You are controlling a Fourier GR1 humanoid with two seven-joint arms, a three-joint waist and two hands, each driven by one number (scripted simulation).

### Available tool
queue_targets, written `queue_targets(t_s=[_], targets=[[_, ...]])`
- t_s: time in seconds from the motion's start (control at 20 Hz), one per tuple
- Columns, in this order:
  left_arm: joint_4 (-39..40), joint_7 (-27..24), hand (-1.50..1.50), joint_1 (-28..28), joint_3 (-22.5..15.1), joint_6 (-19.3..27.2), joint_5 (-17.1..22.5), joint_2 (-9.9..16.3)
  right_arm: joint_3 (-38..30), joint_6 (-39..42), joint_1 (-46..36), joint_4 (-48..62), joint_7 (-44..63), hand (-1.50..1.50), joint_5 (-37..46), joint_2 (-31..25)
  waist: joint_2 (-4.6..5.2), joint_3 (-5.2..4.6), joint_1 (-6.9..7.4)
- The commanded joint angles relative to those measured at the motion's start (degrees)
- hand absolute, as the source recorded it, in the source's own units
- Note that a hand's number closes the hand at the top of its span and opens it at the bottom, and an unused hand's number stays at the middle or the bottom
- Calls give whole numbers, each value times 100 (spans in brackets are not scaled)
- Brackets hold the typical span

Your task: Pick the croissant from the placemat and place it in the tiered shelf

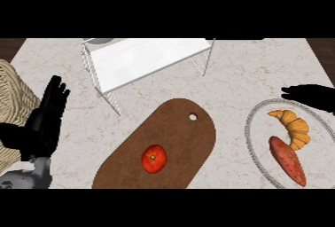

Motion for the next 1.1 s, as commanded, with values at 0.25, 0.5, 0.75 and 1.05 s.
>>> queue_targets(t_s=[0.25, 0.5, 0.75, 1.05], targets=[[-124, -137, 0, 325, 153, -321, -106, -70, 205, -781, -46, 895, -84, -150, 1610, 431, 5, -4, 49], [32, 347, 0, -258, 385, -144, -366, -139, 275, -1087, -5, 1337, -307, -150, 2005, 1053, 7, -2, 18], [-380, 646, 0, -60, 347, -307, -459, -295, 87, -1300, -364, 2386, -996, -150, 2467, 1223, 6, -2, 37], [-417, 683, 0, -29, 368, -321, -785, -618, -122, -1376, -315, 2560, -1116, -150, 2945, 1488, -1, -4, 12]])
